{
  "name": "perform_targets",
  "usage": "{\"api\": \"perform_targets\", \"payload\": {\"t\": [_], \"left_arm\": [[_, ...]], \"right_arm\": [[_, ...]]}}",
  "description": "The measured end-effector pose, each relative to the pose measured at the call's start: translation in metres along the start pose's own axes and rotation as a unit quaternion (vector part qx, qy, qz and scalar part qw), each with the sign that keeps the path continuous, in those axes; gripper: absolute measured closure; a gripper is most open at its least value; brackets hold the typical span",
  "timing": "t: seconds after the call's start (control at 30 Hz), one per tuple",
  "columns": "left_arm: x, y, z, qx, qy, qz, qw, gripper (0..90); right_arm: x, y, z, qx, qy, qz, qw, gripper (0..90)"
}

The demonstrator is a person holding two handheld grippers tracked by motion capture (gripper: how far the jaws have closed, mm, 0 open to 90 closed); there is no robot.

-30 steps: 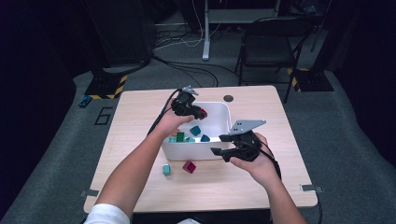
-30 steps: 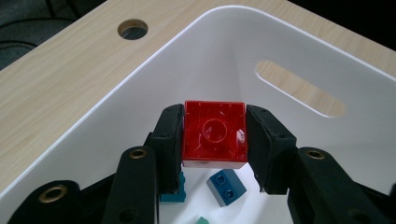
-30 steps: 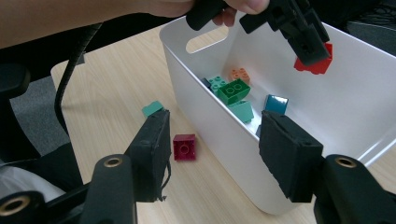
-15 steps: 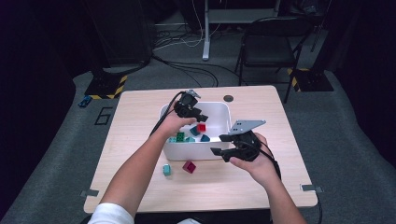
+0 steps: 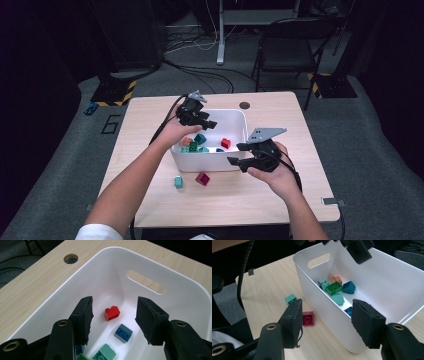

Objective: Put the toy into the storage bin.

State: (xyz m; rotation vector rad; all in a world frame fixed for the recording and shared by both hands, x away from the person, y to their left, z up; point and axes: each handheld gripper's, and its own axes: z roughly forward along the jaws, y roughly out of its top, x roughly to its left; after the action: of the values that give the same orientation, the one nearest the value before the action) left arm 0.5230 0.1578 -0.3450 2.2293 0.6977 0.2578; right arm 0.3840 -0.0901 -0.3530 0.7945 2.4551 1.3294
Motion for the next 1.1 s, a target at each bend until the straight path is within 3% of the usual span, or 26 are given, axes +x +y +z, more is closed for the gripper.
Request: {"api": "perform_targets", "payload": {"t": [0.23,0.5,1.1], "left_arm": [[-0.011,-0.005,-0.028,-0.008,0.002,0.022,0.9997,47.2],[-0.019,-0.013,-0.052,-0.022,-0.002,0.023,0.9995,47.1],[-0.048,-0.060,-0.103,-0.040,-0.018,0.037,0.9983,47.3]], "right_arm": [[-0.001,0.000,-0.001,-0.001,-0.003,0.002,1.0000,42.1],[-0.001,0.000,-0.002,-0.001,-0.003,0.003,1.0000,42.0],[-0.001,0.000,-0.003,-0.002,-0.007,0.007,1.0000,41.8]]}}
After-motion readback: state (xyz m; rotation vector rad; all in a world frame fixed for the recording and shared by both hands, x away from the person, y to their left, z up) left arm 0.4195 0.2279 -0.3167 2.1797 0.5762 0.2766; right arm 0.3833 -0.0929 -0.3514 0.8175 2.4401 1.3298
